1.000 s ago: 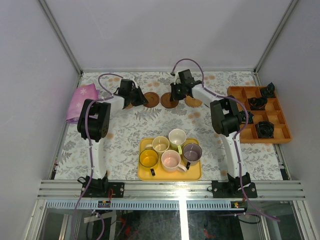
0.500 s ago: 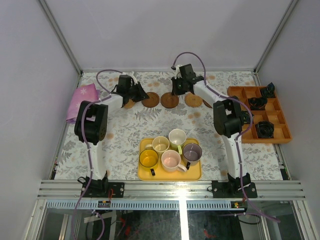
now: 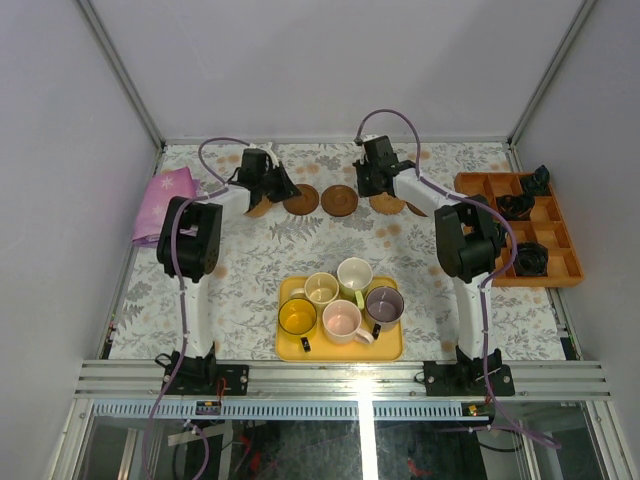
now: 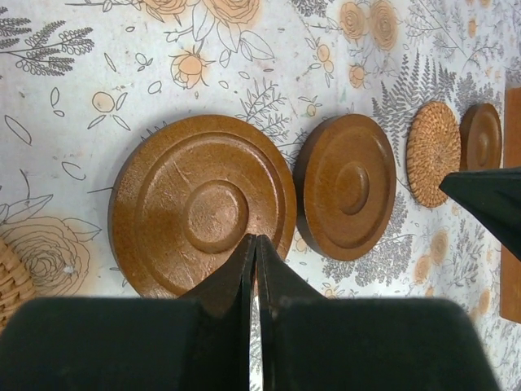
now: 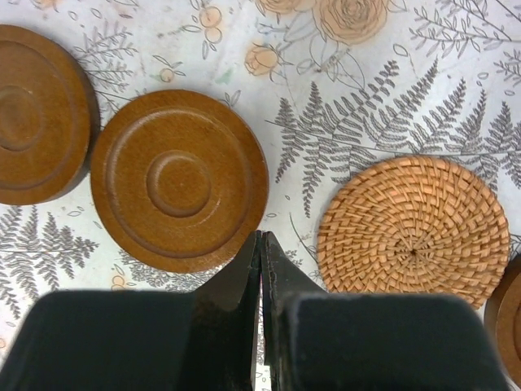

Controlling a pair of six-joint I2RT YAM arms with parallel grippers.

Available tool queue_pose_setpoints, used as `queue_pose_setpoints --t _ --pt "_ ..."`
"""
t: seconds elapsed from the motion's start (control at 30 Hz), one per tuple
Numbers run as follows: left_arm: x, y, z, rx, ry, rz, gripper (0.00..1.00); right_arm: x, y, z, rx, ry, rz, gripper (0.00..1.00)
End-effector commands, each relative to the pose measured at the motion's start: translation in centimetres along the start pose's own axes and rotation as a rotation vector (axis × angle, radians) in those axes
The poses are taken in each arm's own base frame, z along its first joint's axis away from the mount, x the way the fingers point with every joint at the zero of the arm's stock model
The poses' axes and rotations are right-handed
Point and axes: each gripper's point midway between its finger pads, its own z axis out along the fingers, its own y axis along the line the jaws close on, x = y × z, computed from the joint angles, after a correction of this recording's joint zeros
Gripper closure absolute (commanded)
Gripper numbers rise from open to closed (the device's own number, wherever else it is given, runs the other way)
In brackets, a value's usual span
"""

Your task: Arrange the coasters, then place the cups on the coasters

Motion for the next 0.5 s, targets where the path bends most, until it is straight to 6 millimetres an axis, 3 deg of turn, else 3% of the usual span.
queue_pose_setpoints --t 0.0,0.3,0.47 --pt "-1.4 -0.5 0.9 0.01 -0.03 0.046 1.0 -2.9 -0.4 -1.6 0.043 -0.099 0.011 1.0" --pt "-0.4 0.0 2.2 0.009 0.008 0.032 1.0 -2.4 -1.2 -1.2 0.063 -0.098 0.031 1.0" --pt "0.5 1.2 2.4 -0.037 0.032 0.022 1.0 -2.2 -1.7 -1.2 0.069 -0.098 0.043 1.0"
